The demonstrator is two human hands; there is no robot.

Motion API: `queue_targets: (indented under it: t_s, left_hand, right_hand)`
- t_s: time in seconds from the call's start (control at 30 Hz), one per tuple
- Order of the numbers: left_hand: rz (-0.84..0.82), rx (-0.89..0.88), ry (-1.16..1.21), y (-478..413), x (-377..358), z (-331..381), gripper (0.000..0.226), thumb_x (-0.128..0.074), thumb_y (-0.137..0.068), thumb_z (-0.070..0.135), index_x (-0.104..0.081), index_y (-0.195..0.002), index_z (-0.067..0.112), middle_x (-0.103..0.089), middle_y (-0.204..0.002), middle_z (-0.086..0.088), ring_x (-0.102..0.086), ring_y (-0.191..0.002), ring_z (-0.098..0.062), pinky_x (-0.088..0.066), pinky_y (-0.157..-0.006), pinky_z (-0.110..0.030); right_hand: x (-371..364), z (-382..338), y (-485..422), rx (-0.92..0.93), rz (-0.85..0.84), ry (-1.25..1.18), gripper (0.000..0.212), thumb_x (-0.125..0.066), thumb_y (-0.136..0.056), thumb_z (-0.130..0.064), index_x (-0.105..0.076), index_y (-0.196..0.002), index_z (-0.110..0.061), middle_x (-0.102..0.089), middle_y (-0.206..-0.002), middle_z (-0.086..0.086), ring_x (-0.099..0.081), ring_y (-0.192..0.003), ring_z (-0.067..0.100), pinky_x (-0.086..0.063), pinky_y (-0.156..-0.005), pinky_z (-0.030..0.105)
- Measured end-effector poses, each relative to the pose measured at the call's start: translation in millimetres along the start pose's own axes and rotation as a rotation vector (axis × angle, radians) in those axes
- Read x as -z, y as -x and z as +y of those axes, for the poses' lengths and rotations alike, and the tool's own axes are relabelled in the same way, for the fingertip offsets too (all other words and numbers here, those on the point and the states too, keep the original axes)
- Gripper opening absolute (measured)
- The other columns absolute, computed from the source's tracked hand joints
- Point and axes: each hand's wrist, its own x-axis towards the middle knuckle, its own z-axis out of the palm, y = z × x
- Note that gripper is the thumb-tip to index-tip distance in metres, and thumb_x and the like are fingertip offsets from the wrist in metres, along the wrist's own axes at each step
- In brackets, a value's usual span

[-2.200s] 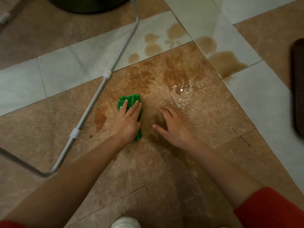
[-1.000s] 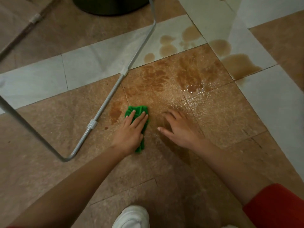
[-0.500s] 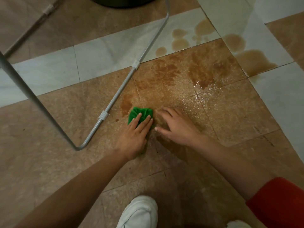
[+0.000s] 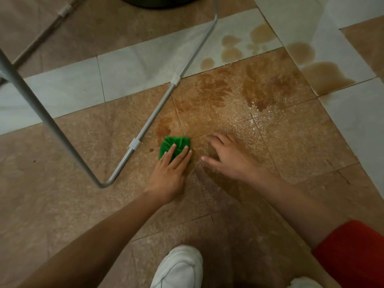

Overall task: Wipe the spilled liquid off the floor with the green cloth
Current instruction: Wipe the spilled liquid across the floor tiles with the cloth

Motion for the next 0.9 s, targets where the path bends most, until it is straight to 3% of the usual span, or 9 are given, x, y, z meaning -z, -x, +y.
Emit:
queue_targets:
  t_s: [0.1,0.3,0.43,0.5,0.6,0.7,0.9]
  left_hand:
    - [0.007,-0.168,-0.042,9,-2,-24,0.063,-0.029,-0.084,0.03,-0.022,-0.146,0.018,-0.029,-0.15,-0.001,-0.018,-0.139,-0.03,-0.02,-0.109,-0.049]
    - [0.049,0.048,0.069,-22,7,-6,0.06,-0.036,-0.097,0.024,-0.001,-0.146,0.025,-0.005,-0.155,0.006,0.006,-0.143,-0.024,-0.005,-0.115,-0.04]
    - [0.013,-0.153,-0.009,-17,3,-7,0.059,-0.022,-0.088,0.031,-0.015,-0.146,0.02,-0.024,-0.152,-0.001,-0.008,-0.14,-0.027,-0.015,-0.11,-0.045]
    - [0.034,-0.215,-0.039,-19,3,-14,0.061,-0.025,-0.086,0.03,-0.017,-0.146,0.02,-0.025,-0.152,-0.001,-0.008,-0.139,-0.025,-0.013,-0.109,-0.043]
    - [0.054,-0.064,0.047,-41,13,-7,0.063,-0.037,-0.094,0.025,-0.004,-0.147,0.024,-0.009,-0.156,0.003,0.006,-0.143,-0.022,-0.004,-0.115,-0.038]
    - [0.081,0.032,0.111,-61,21,9,0.064,-0.037,-0.096,0.022,0.001,-0.148,0.024,0.0,-0.157,0.004,0.01,-0.143,-0.021,0.0,-0.115,-0.036]
    - [0.052,-0.152,0.06,-58,19,-9,0.069,-0.047,-0.091,0.017,-0.005,-0.146,0.02,-0.013,-0.155,-0.001,-0.004,-0.143,-0.026,-0.002,-0.116,-0.038]
  right_hand:
    - [1,1,1,-0.005,0.012,-0.011,0.066,-0.039,-0.093,-0.054,-0.021,-0.148,-0.021,-0.015,-0.157,0.002,-0.01,-0.144,0.023,-0.008,-0.116,0.039]
    - [2,4,1,-0.009,0.007,-0.009,0.068,-0.04,-0.093,-0.054,-0.019,-0.148,-0.021,-0.016,-0.156,0.002,-0.012,-0.143,0.023,-0.011,-0.116,0.041]
    - [5,4,-2,-0.009,0.025,-0.047,0.067,-0.041,-0.093,-0.053,-0.018,-0.148,-0.023,-0.016,-0.156,0.001,-0.012,-0.143,0.022,-0.014,-0.117,0.041]
    - [5,6,-1,-0.03,0.01,-0.061,0.068,-0.042,-0.093,-0.052,-0.016,-0.149,-0.023,-0.013,-0.157,-0.001,-0.009,-0.144,0.021,-0.012,-0.117,0.04]
    - [2,13,0,-0.038,0.009,-0.012,0.068,-0.043,-0.092,-0.051,-0.018,-0.148,-0.022,-0.014,-0.156,-0.001,-0.011,-0.143,0.022,-0.012,-0.117,0.041]
    - [3,20,-1,-0.04,0.045,0.046,0.065,-0.043,-0.092,-0.05,-0.022,-0.147,-0.021,-0.02,-0.154,0.0,-0.016,-0.141,0.022,-0.012,-0.116,0.04]
    - [4,25,-5,-0.056,0.054,0.093,0.062,-0.044,-0.093,-0.046,-0.022,-0.147,-0.021,-0.025,-0.151,0.0,-0.019,-0.14,0.021,-0.009,-0.116,0.04]
